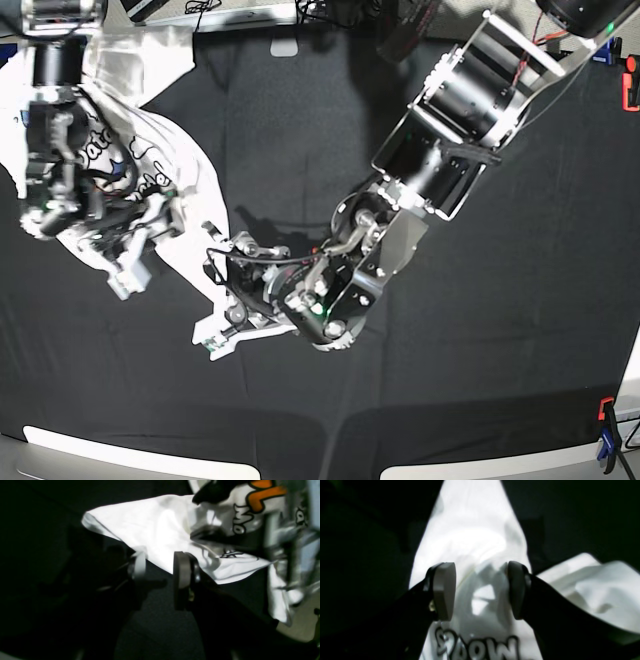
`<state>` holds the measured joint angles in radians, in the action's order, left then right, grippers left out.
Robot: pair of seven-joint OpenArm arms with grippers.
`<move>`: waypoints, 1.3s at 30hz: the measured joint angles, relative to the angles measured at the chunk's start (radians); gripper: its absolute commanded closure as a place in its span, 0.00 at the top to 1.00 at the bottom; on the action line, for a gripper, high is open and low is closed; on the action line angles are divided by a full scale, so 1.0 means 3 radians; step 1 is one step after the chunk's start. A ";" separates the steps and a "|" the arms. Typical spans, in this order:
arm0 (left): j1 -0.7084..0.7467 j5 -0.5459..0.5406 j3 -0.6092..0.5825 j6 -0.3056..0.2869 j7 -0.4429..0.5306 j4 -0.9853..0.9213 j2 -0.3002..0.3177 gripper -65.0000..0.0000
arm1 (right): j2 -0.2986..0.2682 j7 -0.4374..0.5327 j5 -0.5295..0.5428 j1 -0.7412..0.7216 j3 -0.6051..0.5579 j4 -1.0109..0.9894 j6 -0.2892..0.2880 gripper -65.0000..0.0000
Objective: Layout the t-shirt on the table in an organized manner, then fold the t-shirt properly
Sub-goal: 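Grasp the shirt with the right gripper while the left gripper holds the hem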
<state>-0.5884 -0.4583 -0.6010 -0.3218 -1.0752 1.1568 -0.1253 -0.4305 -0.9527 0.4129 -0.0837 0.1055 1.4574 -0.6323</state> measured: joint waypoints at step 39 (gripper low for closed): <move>-0.0004 0.0632 0.0000 0.0262 0.0608 -0.0001 0.0159 0.27 | 0.0327 0.0518 -0.0454 -0.0553 0.0034 -0.1104 0.0277 0.00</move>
<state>-0.5896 -0.2687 -0.6010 -0.2432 -0.8928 1.1564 -0.0776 -0.3325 -0.7975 0.2768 -0.2497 0.1158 1.1263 -0.5491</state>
